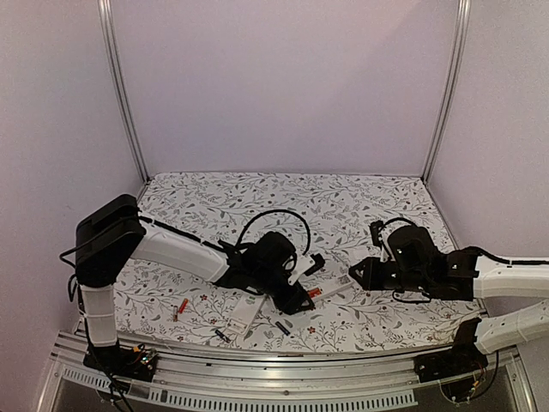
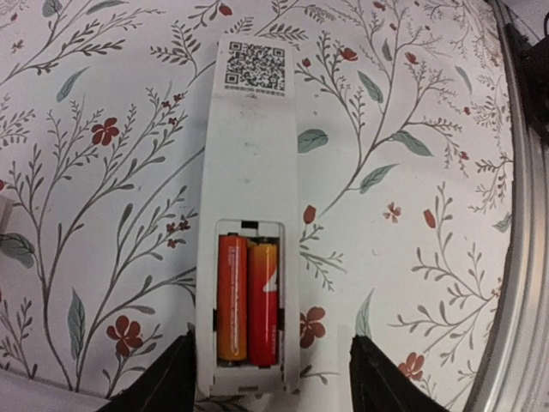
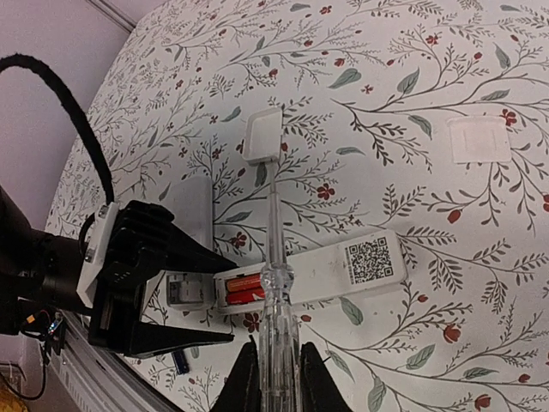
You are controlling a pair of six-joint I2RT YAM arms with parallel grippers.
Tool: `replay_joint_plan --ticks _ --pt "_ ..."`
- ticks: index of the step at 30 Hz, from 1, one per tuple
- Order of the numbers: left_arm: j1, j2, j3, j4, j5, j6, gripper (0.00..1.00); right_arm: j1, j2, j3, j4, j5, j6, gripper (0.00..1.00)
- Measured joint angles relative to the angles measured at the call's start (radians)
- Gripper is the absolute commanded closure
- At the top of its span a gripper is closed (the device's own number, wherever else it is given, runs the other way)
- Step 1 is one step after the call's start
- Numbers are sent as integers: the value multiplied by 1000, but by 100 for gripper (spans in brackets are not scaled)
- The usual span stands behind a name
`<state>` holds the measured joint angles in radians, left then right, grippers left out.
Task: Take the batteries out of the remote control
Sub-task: Hold the remote control without the battery cover at the center of the board, then remove the battery from the remote control without the battery cover.
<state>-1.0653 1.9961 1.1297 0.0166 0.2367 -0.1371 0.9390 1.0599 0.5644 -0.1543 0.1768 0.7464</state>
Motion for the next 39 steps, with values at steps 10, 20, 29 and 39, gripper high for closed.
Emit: replay_joint_plan --ticks 10,20,29,39 --pt "-32 0 -3 15 -119 51 53 -11 94 15 -96 -129 36 99" --pt "-63 0 -10 29 -203 80 61 -15 146 66 -154 -241 31 100" --pt "-66 0 -25 50 -212 85 71 -18 156 69 -195 -266 32 100" --pt "-67 0 -26 53 -217 86 76 -18 204 105 -196 -274 14 100"
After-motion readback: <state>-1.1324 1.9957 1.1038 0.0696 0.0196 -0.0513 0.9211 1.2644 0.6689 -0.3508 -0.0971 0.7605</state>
